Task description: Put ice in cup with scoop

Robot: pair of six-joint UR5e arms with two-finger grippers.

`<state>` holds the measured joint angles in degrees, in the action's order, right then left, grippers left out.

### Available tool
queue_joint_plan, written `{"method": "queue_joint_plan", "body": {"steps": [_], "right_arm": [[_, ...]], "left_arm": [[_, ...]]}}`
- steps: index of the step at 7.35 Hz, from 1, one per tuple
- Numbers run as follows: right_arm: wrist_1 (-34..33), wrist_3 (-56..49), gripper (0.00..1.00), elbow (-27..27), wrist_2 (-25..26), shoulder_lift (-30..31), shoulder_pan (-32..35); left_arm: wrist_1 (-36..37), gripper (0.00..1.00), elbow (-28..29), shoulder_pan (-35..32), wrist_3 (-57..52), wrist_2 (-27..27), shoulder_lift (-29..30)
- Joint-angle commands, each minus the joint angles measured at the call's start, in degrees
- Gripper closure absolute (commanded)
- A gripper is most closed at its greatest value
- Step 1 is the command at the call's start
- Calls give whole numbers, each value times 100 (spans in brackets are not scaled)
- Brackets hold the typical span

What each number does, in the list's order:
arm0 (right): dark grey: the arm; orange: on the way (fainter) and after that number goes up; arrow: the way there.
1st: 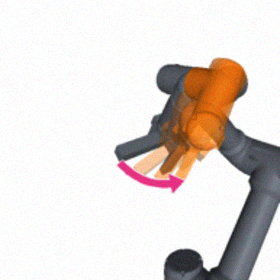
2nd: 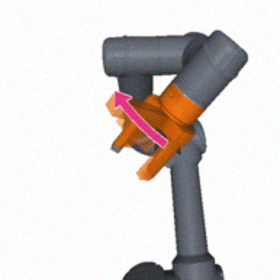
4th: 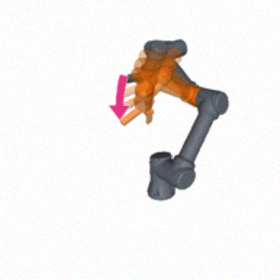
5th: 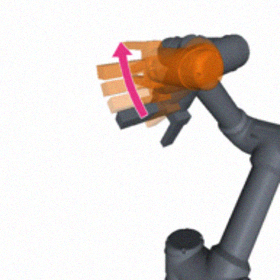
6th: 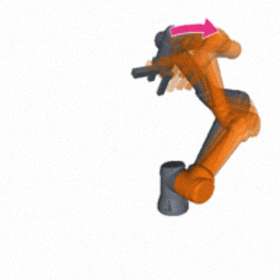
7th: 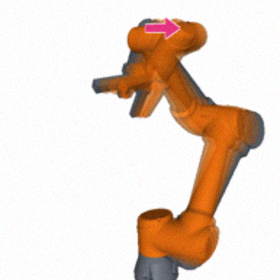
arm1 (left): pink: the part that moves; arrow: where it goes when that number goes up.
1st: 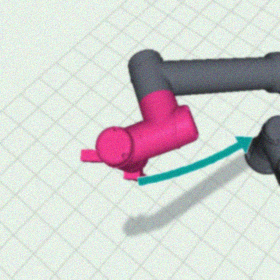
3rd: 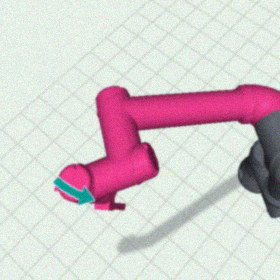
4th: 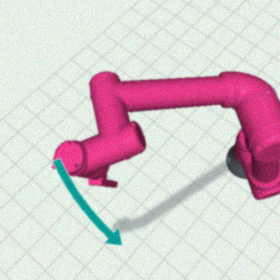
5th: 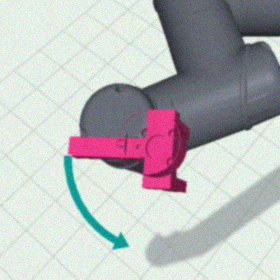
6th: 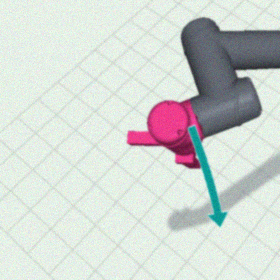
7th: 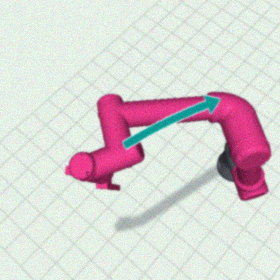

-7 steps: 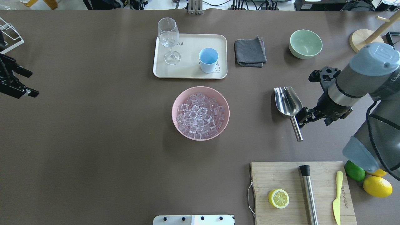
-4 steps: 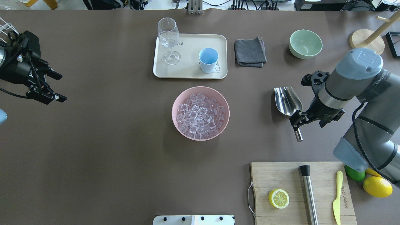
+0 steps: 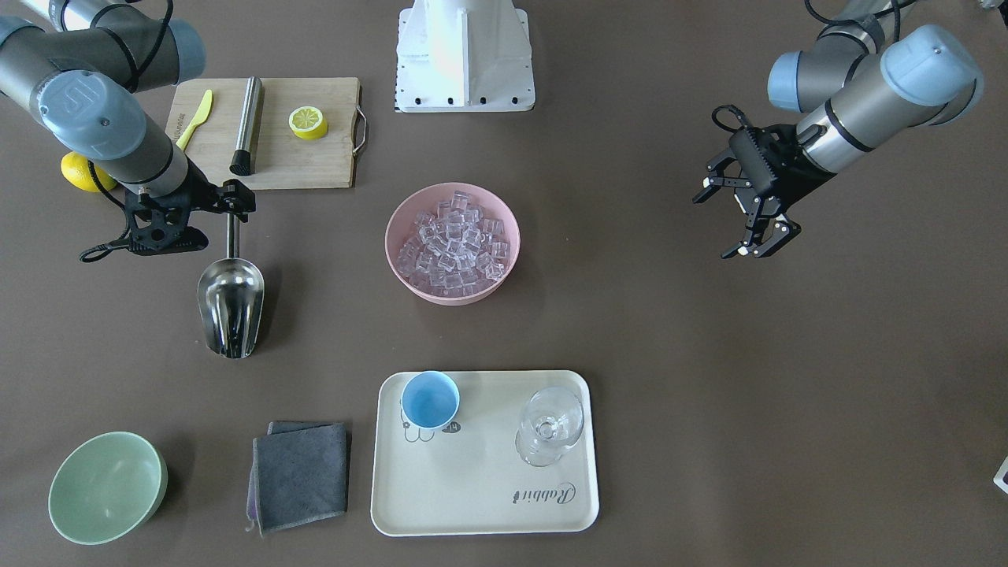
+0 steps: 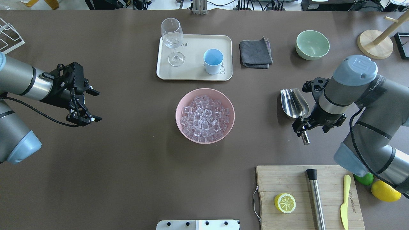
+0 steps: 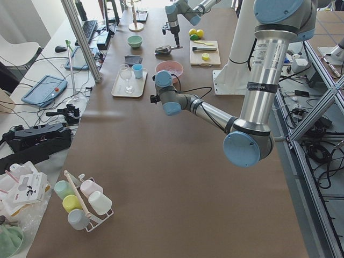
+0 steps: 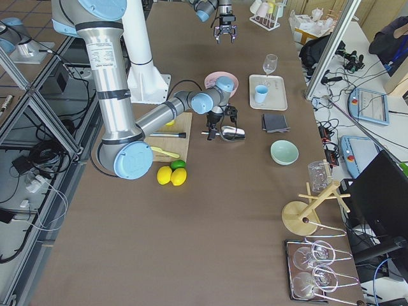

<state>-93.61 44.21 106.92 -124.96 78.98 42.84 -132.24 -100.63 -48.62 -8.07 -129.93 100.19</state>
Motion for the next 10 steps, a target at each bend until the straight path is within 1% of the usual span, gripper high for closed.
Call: {"method": "queue_joint_plan", "body": {"steps": [1,2,3,4,5,6,10], "right_arm": [[595,9,1,-424,33,-5,-56],[685,9,2,-487,33,-5,-65],[695,9,6,-488,16,-14,-74],[695,26,10,-470,-2,-14,-74],[695,226,12,-470,-19,-14,-74],[695,281,12,-470,-20,-14,-74],[704,509,14,-417,-28,-23,-74]], "left_arm": [[-160,2,148,334,-19,107,376],[-666,2,436,510,-27,517,640],[-941,2,604,816,-36,704,729],[-944,2,632,828,-54,723,765],[-927,2,824,828,-45,323,887],[-1005,2,1139,819,-45,293,1132],[-1049,2,1422,907,-1,345,1257]]}}
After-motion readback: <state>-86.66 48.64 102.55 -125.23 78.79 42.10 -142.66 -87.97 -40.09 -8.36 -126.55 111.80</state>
